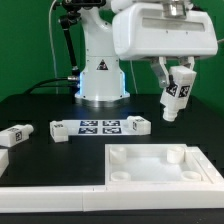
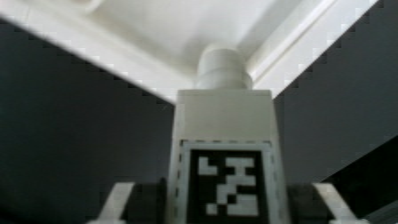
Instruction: Assemble square table
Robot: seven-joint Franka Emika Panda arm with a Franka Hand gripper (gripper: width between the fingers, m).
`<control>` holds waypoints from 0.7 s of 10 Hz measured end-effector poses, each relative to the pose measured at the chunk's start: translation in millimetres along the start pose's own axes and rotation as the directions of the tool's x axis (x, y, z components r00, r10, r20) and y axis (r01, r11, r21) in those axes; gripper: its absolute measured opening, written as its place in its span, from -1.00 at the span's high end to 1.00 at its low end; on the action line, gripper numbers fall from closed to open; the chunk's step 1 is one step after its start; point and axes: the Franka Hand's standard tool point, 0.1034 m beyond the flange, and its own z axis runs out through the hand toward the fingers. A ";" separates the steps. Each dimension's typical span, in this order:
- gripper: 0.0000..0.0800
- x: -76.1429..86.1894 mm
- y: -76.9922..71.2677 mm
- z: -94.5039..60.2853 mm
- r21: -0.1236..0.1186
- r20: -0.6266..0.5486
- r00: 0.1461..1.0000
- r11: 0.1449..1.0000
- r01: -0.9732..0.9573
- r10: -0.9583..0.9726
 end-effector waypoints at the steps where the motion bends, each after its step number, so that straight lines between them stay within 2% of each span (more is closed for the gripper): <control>1: 0.27 -0.2 -0.5 1.2 -0.009 -0.014 1.000 1.000 0.002 -0.002; 5: 0.27 -5.9 -2.7 7.0 -0.005 -0.005 1.000 1.000 0.000 0.000; 6: 0.27 -11.4 -7.2 18.7 -0.013 -0.023 1.000 1.000 0.000 0.000; 7: 0.27 -14.4 -6.8 31.3 -0.007 -0.019 1.000 1.000 0.001 -0.002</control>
Offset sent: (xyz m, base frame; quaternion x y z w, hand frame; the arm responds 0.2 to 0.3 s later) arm 0.0000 0.0000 0.0000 0.0000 0.0000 0.0000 1.0000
